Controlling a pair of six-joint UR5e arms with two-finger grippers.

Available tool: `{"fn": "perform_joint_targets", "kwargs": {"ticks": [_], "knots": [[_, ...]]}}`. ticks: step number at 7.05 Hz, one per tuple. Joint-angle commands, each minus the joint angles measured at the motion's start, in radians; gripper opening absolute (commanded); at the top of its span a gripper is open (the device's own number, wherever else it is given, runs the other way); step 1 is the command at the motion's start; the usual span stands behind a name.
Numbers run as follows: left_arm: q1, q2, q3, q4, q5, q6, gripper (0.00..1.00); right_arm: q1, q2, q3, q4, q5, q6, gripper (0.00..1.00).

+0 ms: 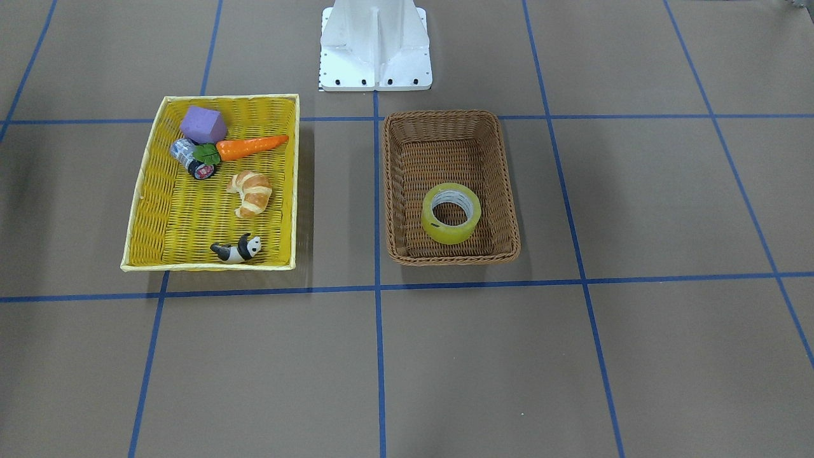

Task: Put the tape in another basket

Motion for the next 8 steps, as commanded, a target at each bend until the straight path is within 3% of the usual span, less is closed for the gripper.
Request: {"fn": "perform_joint_targets", "kwargs": {"ticks": [1, 8], "knots": [[-0.063, 0.059, -0.008, 0.251, 0.002, 0.124, 0.99, 0.019, -0.031, 0.004, 0.0, 0.007, -0.049, 1.0], [-0.077, 0.112, -0.022, 0.252, -0.005, 0.112, 0.99, 0.046, -0.052, 0.004, 0.0, -0.013, -0.051, 1.0]]}}
